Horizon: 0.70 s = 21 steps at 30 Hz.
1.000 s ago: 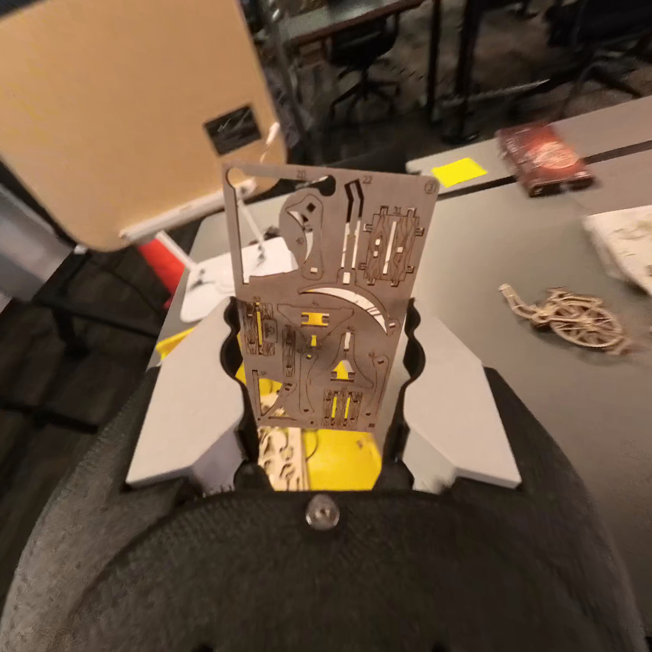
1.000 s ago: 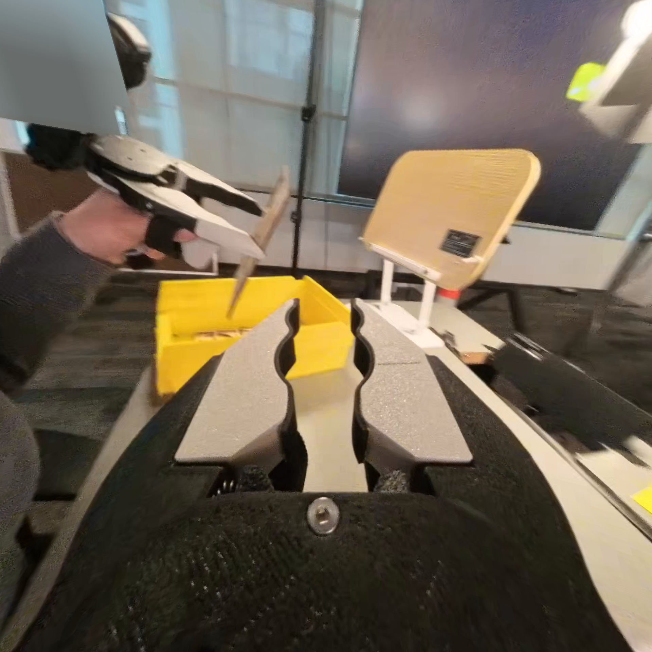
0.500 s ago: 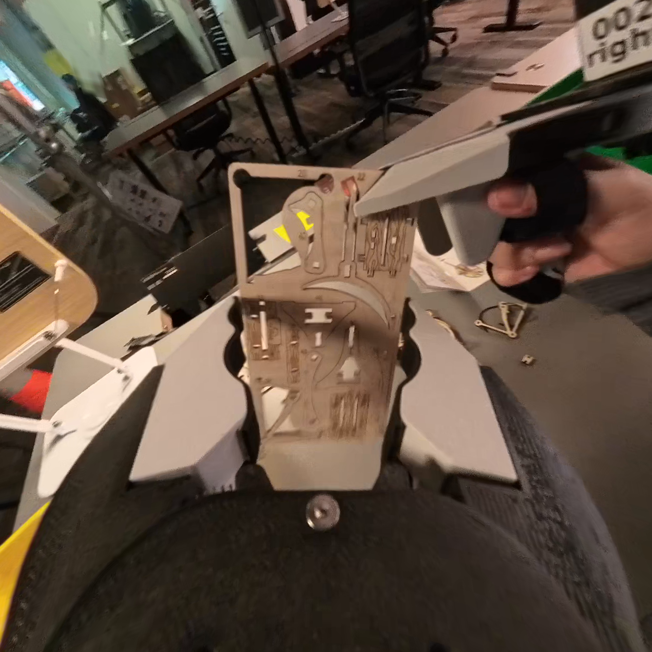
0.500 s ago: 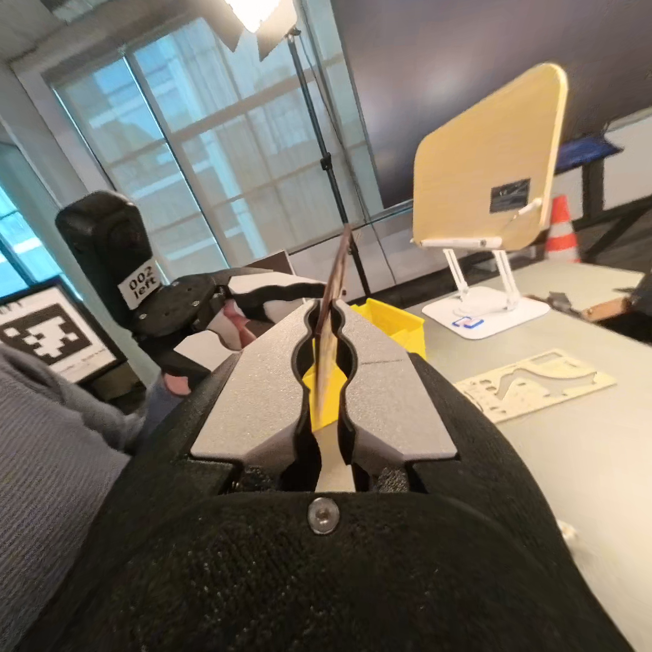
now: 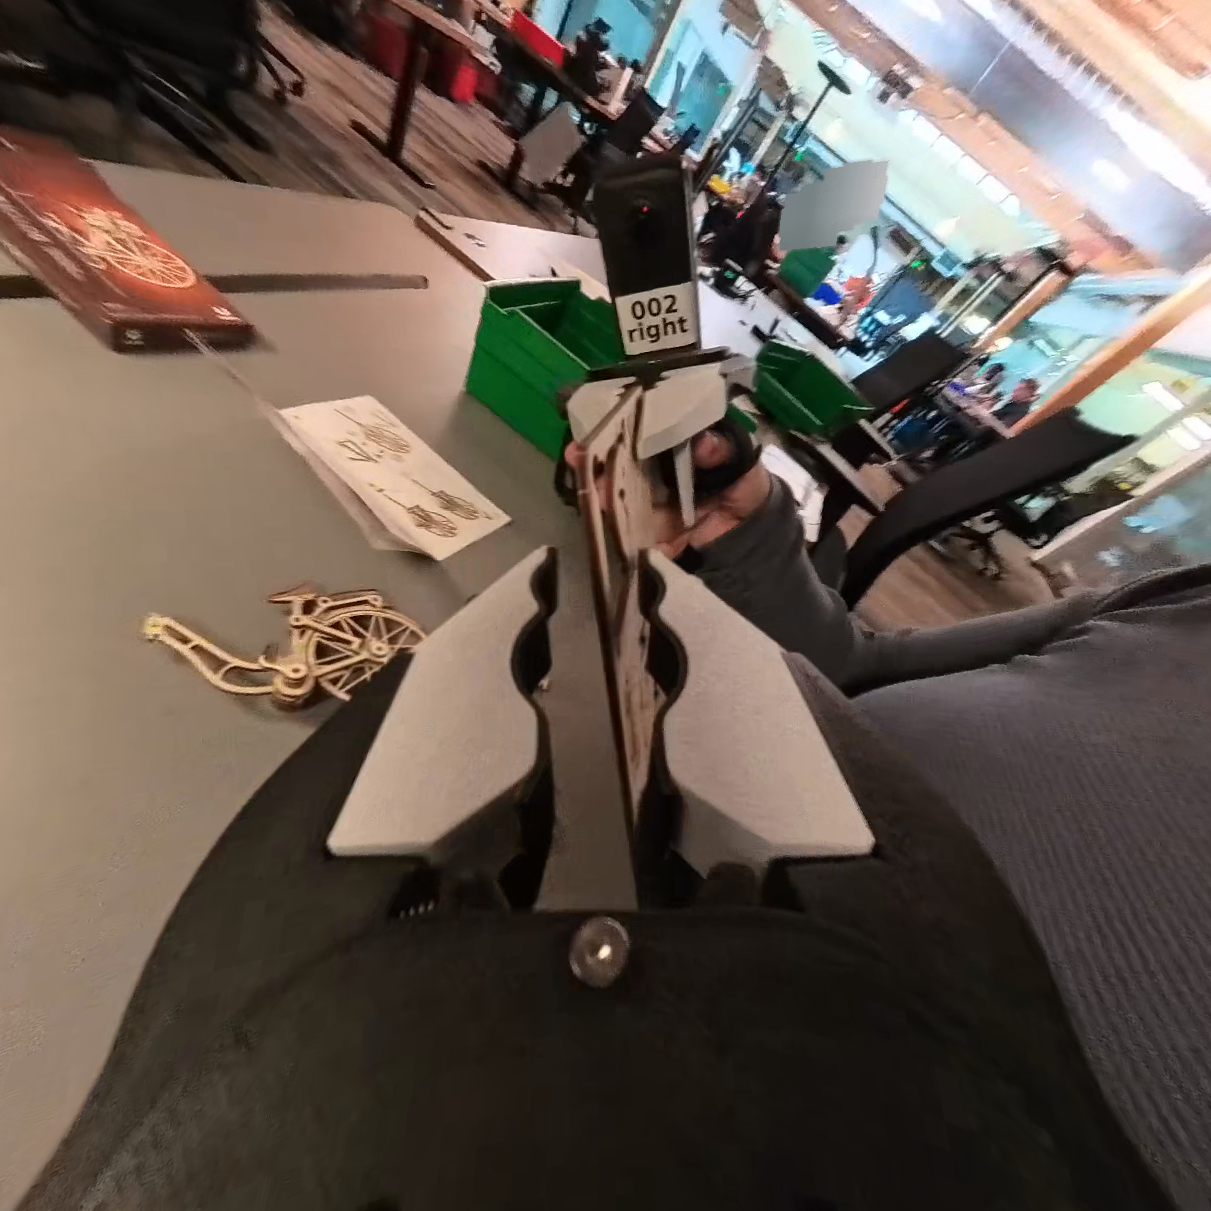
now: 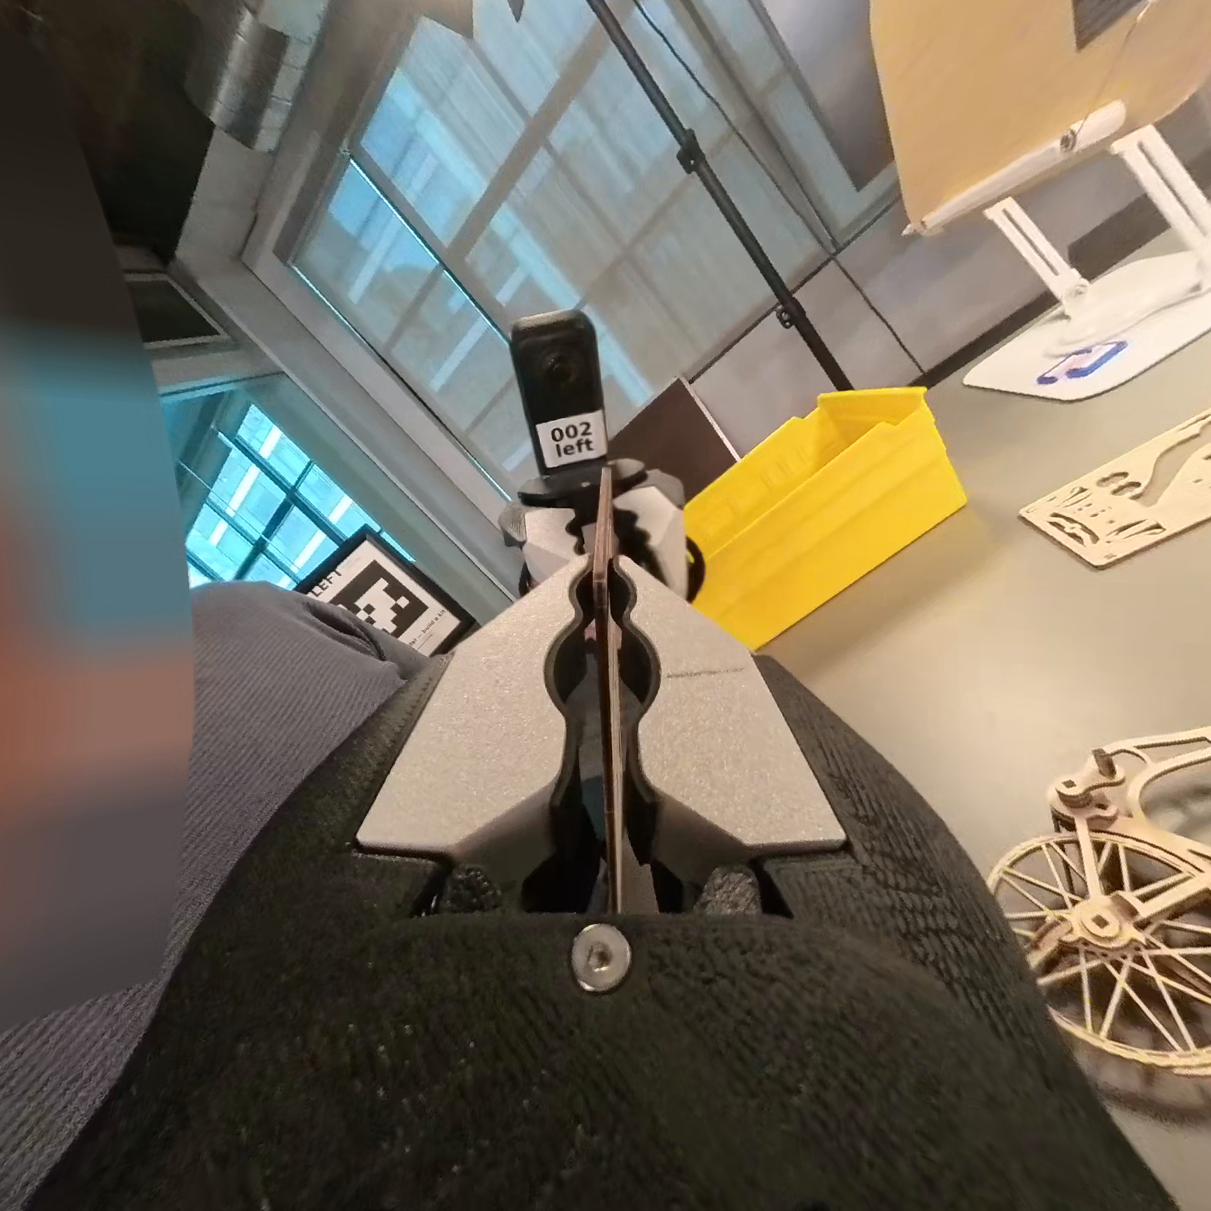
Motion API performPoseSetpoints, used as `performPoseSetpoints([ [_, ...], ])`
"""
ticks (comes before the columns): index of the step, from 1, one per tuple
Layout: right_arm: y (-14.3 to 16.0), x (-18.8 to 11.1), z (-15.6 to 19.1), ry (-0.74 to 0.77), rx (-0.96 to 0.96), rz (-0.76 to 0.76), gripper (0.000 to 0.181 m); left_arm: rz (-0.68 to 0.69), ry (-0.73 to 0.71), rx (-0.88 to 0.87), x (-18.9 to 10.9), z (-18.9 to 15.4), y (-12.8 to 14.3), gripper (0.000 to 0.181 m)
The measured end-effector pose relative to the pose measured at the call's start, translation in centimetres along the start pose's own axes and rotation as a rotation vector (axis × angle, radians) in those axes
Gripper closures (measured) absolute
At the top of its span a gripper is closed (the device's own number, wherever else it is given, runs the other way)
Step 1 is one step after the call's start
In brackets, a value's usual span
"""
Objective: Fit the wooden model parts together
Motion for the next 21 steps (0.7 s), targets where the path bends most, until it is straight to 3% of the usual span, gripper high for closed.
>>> performPoseSetpoints([
  [2,0.3,0.1,-0.3,0.033,-0.019,-0.002,0.181,-0.012,0.042,-0.025,0.0,-0.1,0.2,0.178],
  [6,1.3,0.4,-1.3,0.165,-0.077,0.012,0.164,-0.015,-0.032,-0.047,0.0,0.9,0.8,0.179],
  [8,1.7,0.5,-1.7,0.214,-0.115,0.015,0.167,-0.026,-0.029,-0.078,0.0,1.1,1.1,0.180],
  [16,2.4,0.6,-2.7,0.250,-0.117,0.003,0.162,-0.091,-0.007,-0.137,-0.4,1.8,1.5,0.180],
  [21,2.8,1.2,-2.4,0.178,-0.129,-0.012,0.169,-0.111,0.032,-0.163,-0.5,1.9,1.7,0.180],
])
Point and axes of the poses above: each gripper's, where its closed fingertips meet, x out along the fingers, y out of its underside, z = x × y across the jaws, the point moved 6 cm from there along -x, back along the fingers, and after that the axes turned 5 degrees about z, right-handed, at the moved point
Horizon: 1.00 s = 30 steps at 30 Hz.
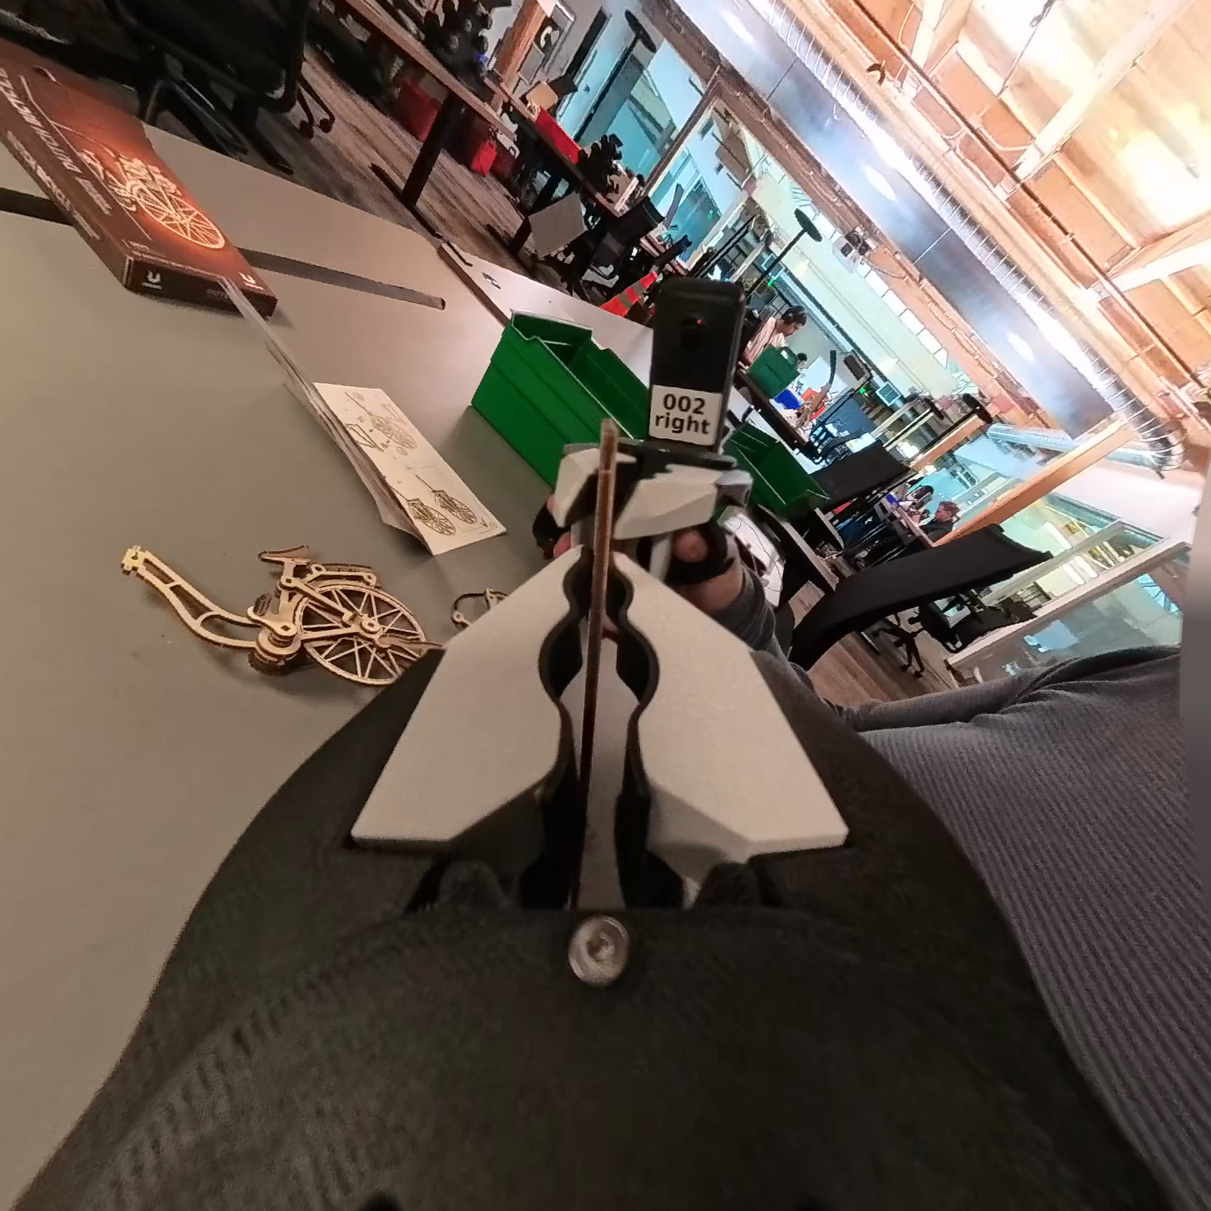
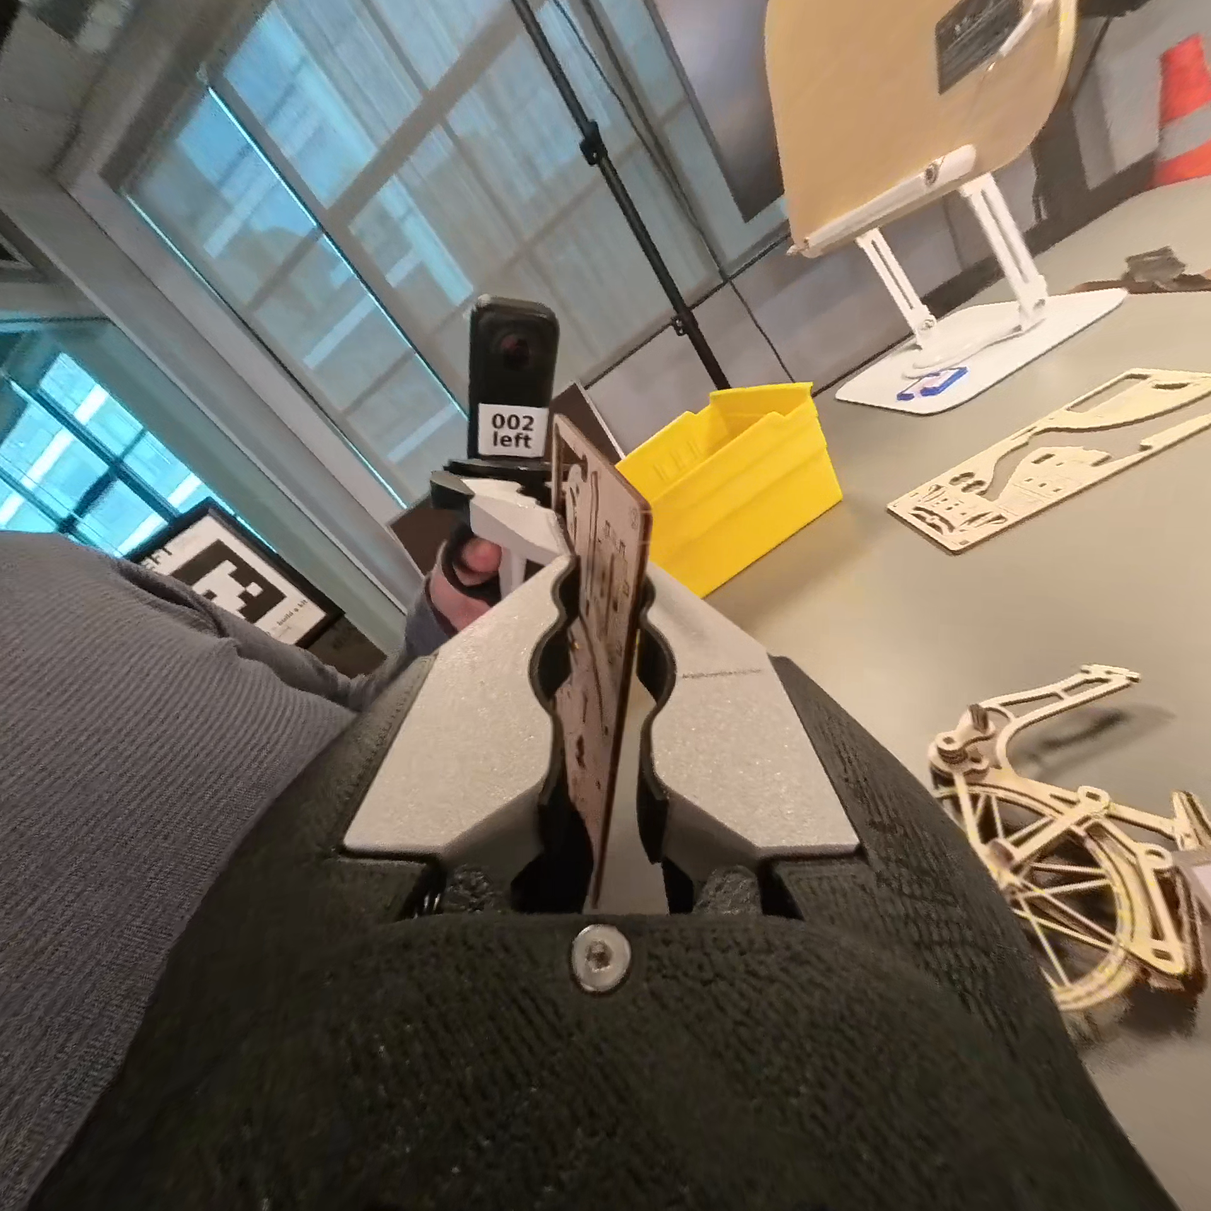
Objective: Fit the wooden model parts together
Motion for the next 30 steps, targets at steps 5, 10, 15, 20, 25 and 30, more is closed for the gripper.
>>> performPoseSetpoints([
  [5,0.29,0.44,-0.09,-0.008,-0.001,-0.006,0.174,-0.021,0.009,-0.024,-0.30,0.32,0.28,0.180],
  [10,0.52,0.67,-0.25,-0.016,0.004,-0.015,0.173,-0.029,0.005,-0.029,-0.51,0.45,0.45,0.180],
  [15,0.51,0.44,-0.66,0.044,-0.014,-0.037,0.164,-0.030,-0.043,0.004,-0.63,0.56,0.33,0.180],
  [20,0.79,0.43,-0.78,0.049,-0.003,-0.033,0.168,-0.002,-0.064,0.033,-0.75,0.50,0.25,0.180],
  [25,0.91,0.47,-0.88,0.048,0.008,-0.045,0.169,-0.002,-0.091,0.049,-0.67,0.54,0.36,0.180],
  [30,0.98,0.49,-0.94,0.055,0.006,-0.044,0.169,-0.002,-0.105,0.048,-0.64,0.58,0.44,0.180],
])
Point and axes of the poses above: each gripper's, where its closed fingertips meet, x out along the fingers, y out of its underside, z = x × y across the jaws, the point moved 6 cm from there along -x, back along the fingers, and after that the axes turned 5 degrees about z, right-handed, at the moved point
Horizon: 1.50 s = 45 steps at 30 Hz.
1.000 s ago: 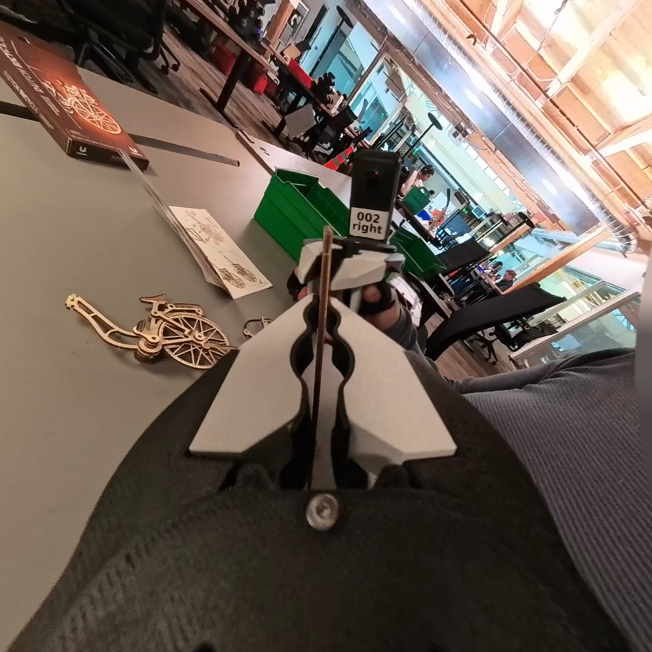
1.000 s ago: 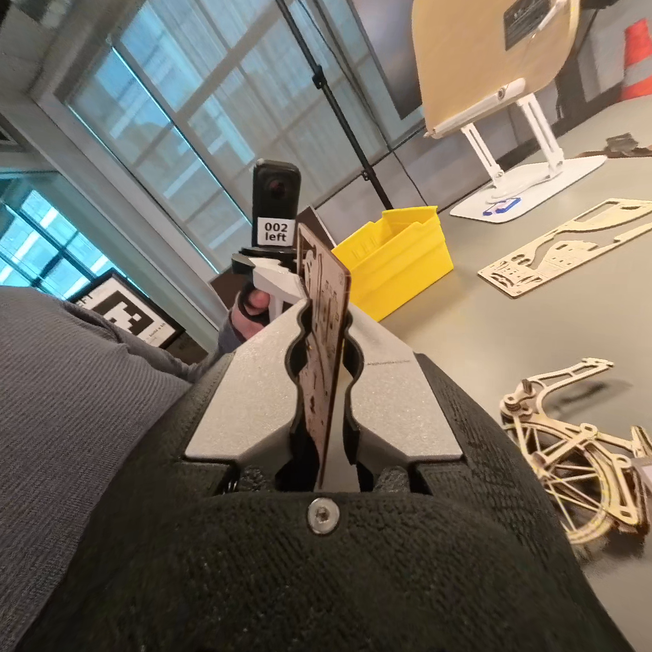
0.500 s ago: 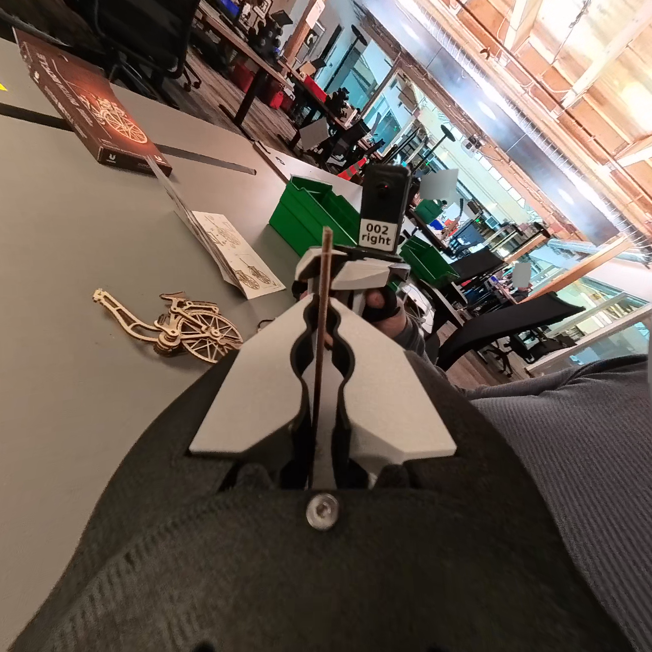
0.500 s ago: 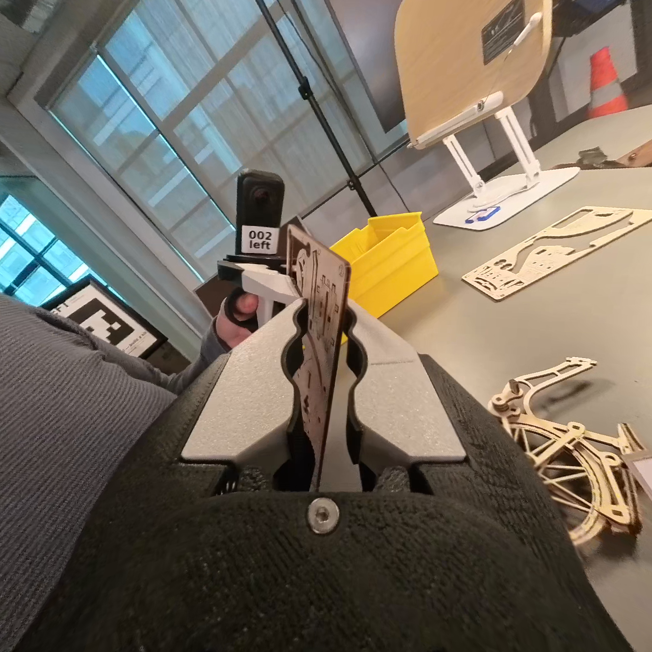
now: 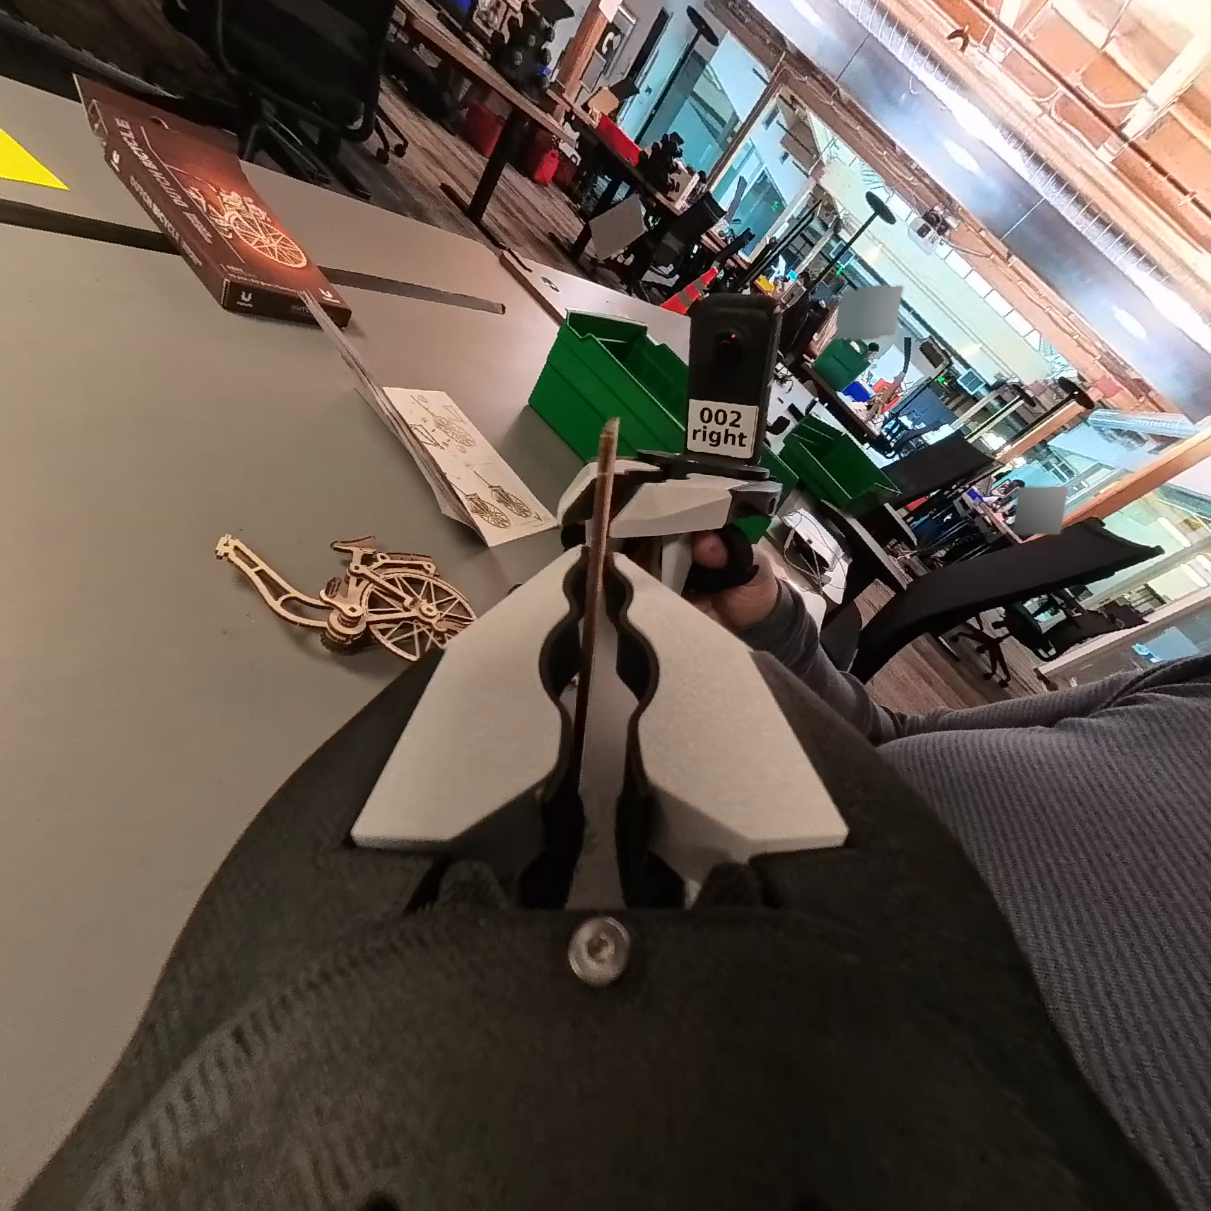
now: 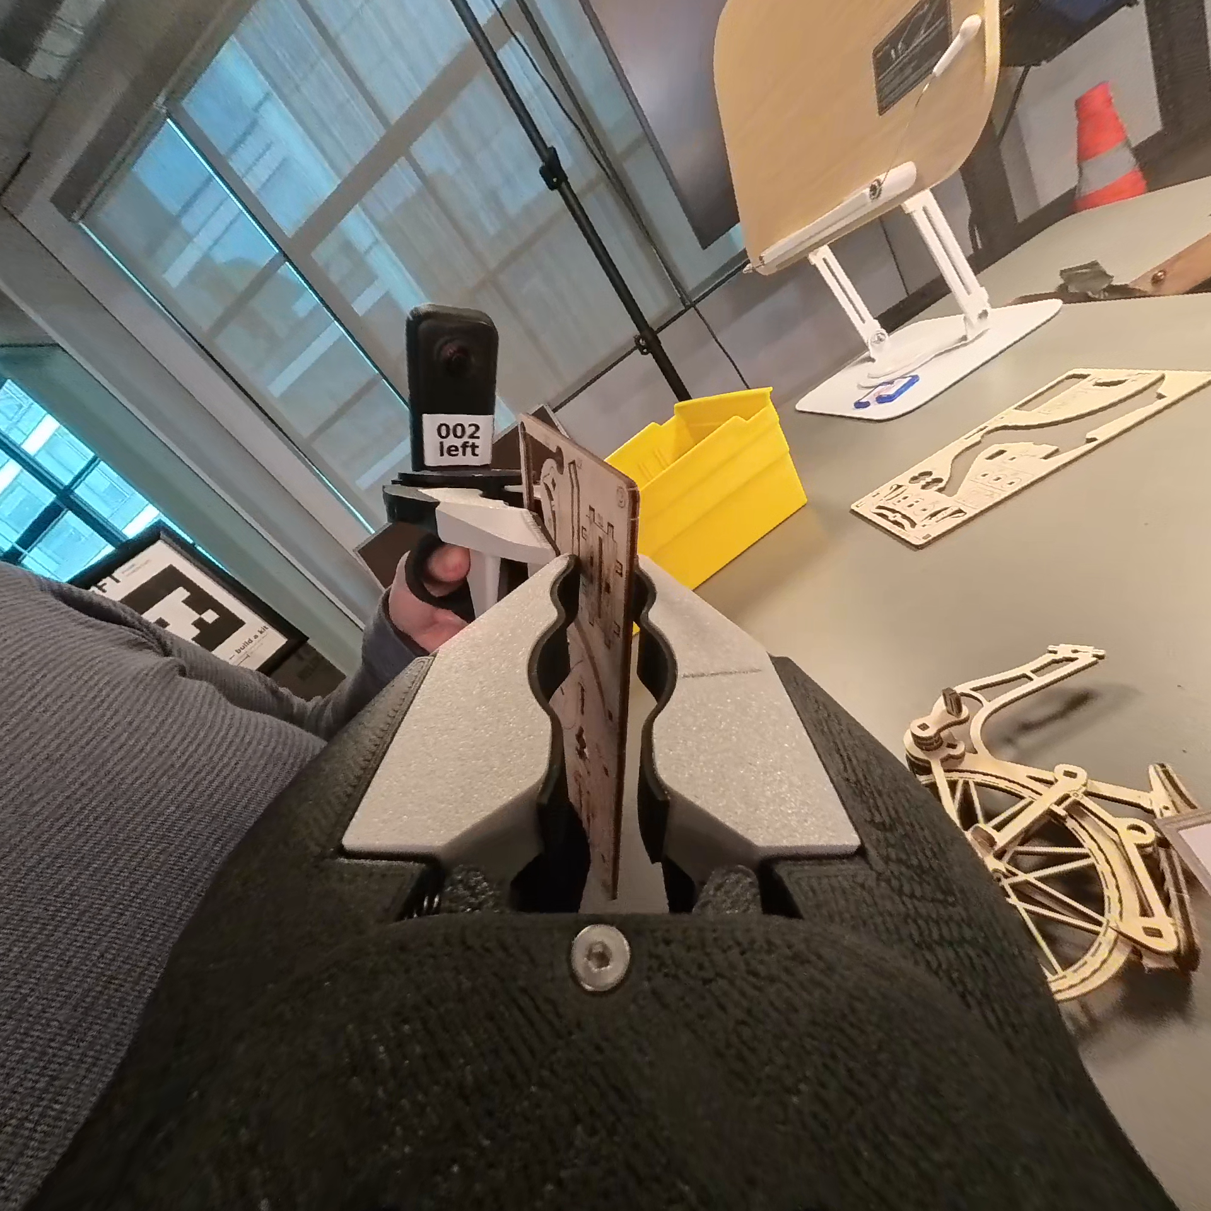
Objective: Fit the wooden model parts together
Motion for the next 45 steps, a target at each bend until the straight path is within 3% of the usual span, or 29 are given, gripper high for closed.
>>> performPoseSetpoints([
  [4,0.0,0.0,0.1,-0.020,0.009,-0.003,0.161,0.009,-0.017,0.008,0.1,0.0,0.1,0.180],
  [12,0.2,0.0,-0.1,0.020,-0.013,0.030,0.169,0.020,-0.027,0.009,0.2,0.1,0.2,0.180],
  [18,0.1,0.1,0.0,0.150,-0.077,0.071,0.166,0.056,-0.120,0.117,0.5,-0.2,0.5,0.180],
  [27,0.8,0.7,0.0,0.315,-0.130,0.086,0.163,0.077,-0.184,0.120,0.4,0.2,1.1,0.180],
  [30,0.5,0.7,0.5,0.205,-0.142,0.059,0.164,0.028,-0.066,0.032,-0.1,0.2,0.9,0.180],
  [34,1.4,0.7,0.1,0.097,-0.058,0.132,0.155,0.032,-0.074,0.032,-0.2,0.5,1.4,0.180],
  [45,2.2,1.0,0.0,0.111,-0.084,0.190,0.165,0.032,-0.064,0.015,-0.3,0.6,1.7,0.180],
])
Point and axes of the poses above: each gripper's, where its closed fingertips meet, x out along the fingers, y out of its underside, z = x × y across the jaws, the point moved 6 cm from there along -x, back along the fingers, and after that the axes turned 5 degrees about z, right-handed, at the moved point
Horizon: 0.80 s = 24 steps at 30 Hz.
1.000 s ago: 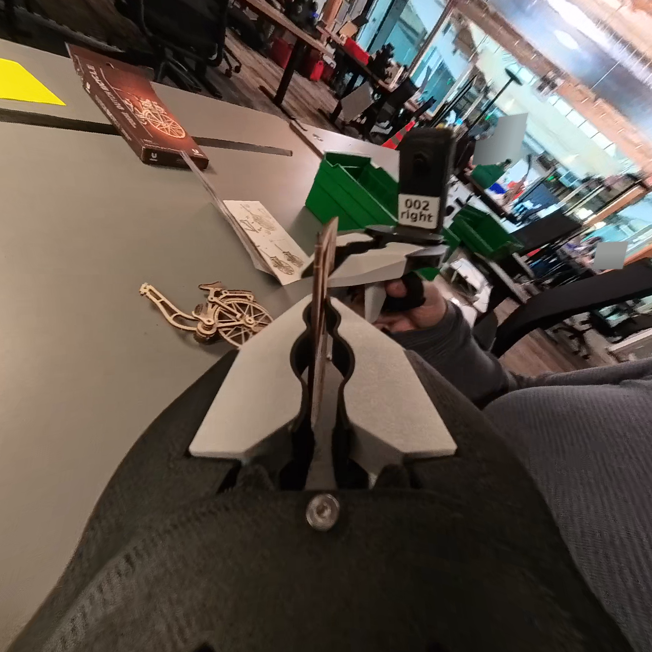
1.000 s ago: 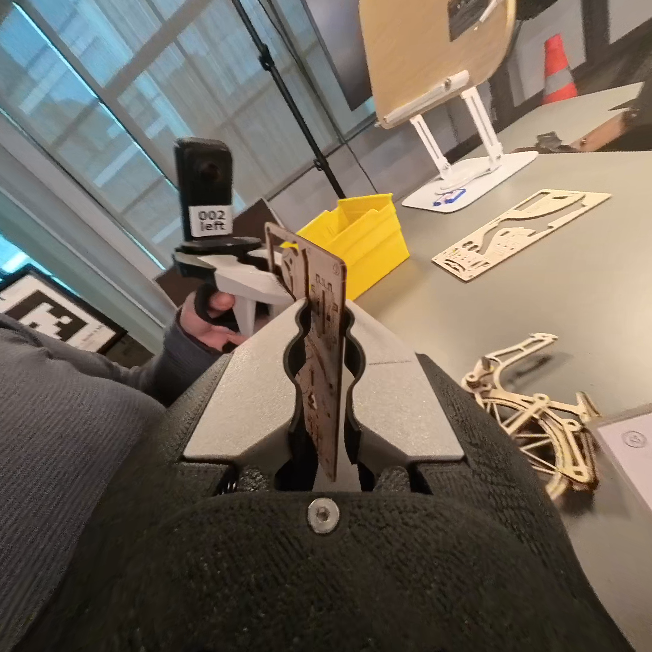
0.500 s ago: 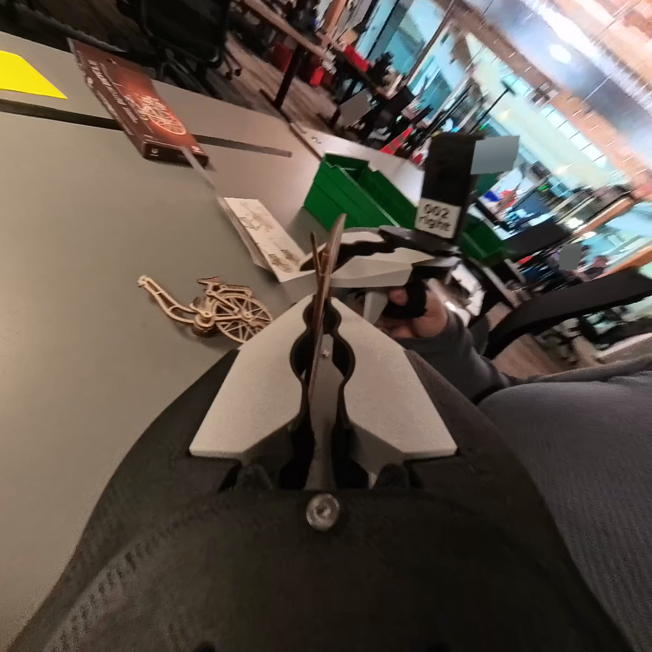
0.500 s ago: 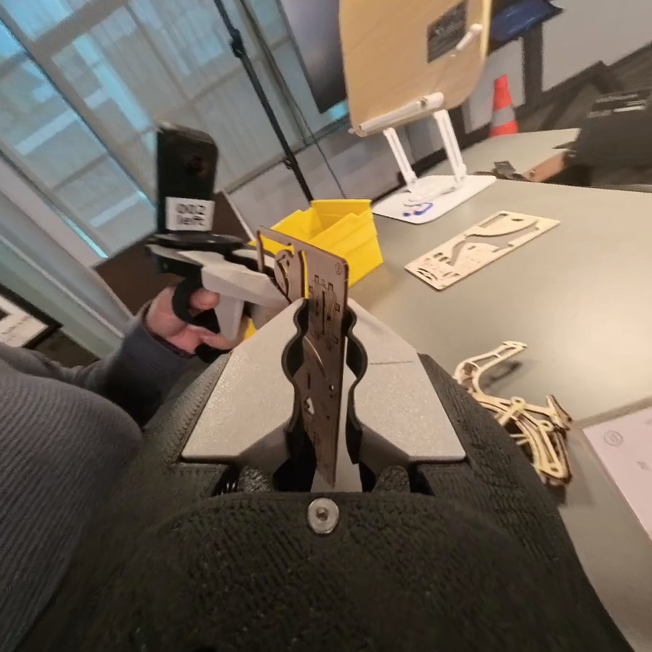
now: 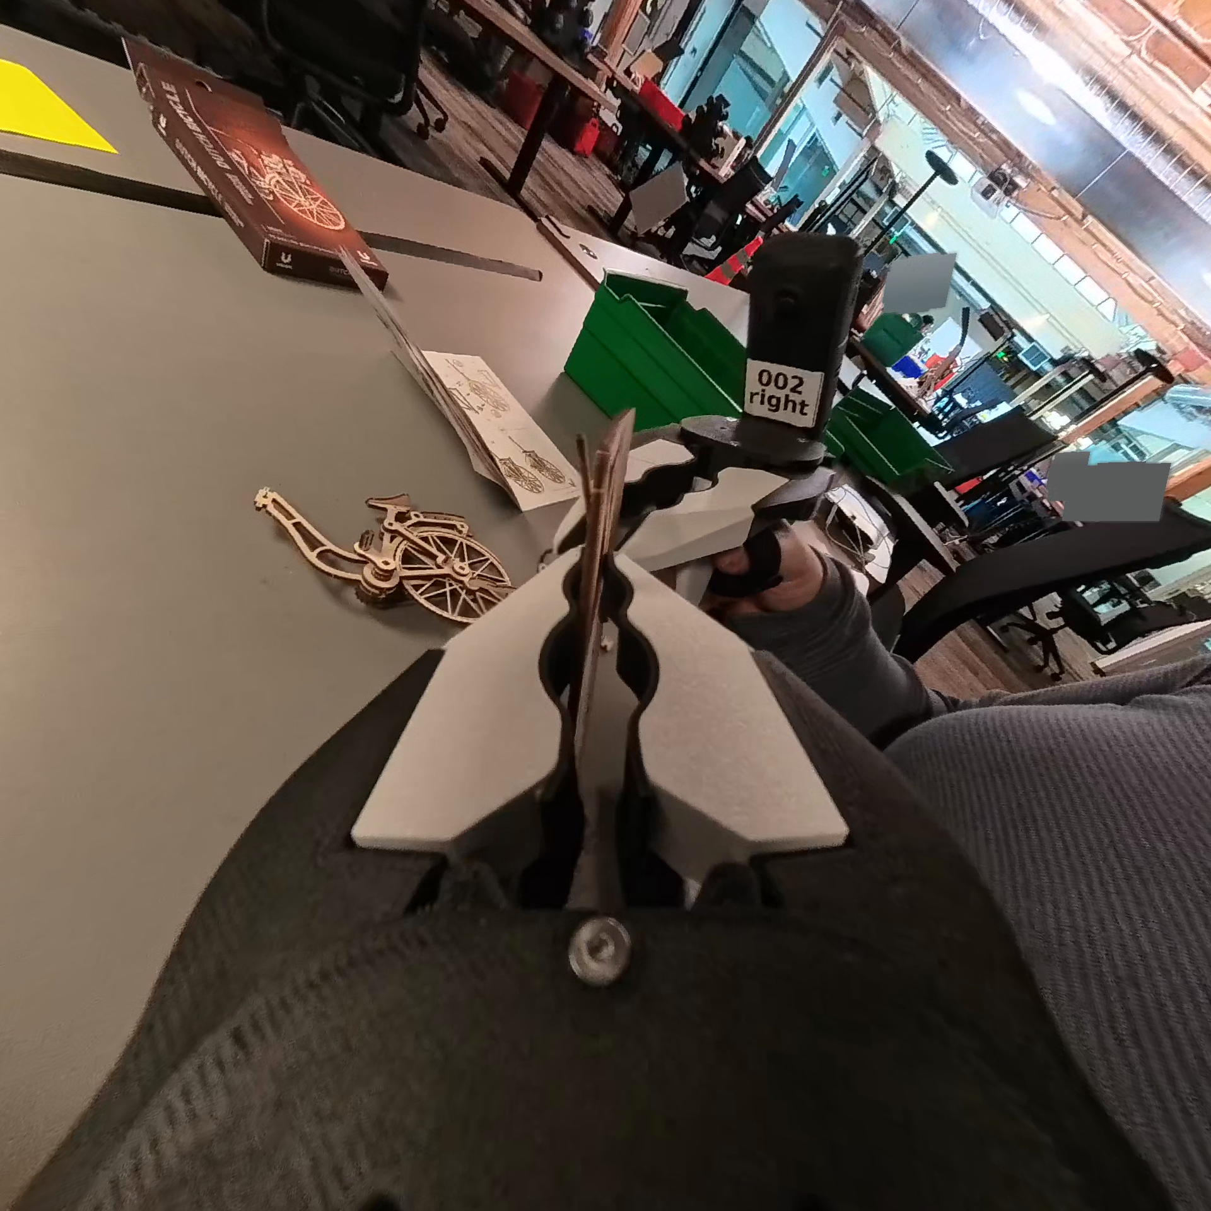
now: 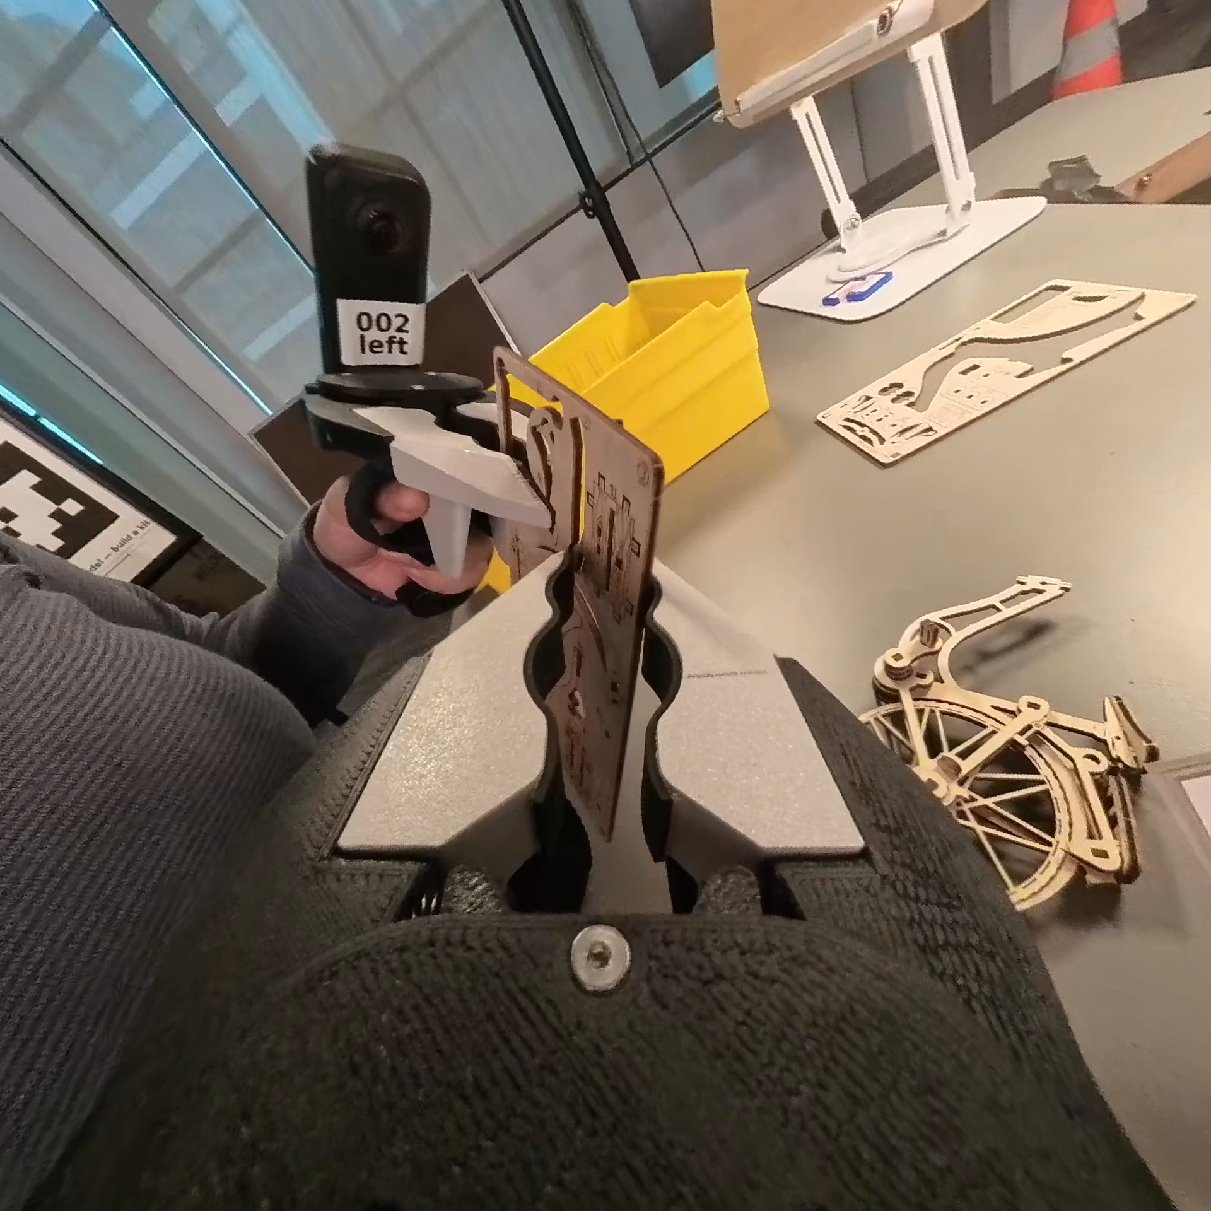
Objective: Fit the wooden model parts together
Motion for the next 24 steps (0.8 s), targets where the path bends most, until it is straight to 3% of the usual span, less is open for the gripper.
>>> performPoseSetpoints([
  [9,0.6,0.3,-0.5,0.145,-0.043,0.059,0.165,0.013,-0.086,0.028,0.5,0.0,0.6,0.180],
  [20,1.2,0.3,-0.6,0.069,0.031,0.069,0.162,0.012,-0.023,-0.016,0.4,0.3,0.9,0.180],
  [24,1.4,0.5,-0.7,0.166,-0.042,0.107,0.161,0.031,-0.041,-0.017,0.6,0.5,1.1,0.180],
])
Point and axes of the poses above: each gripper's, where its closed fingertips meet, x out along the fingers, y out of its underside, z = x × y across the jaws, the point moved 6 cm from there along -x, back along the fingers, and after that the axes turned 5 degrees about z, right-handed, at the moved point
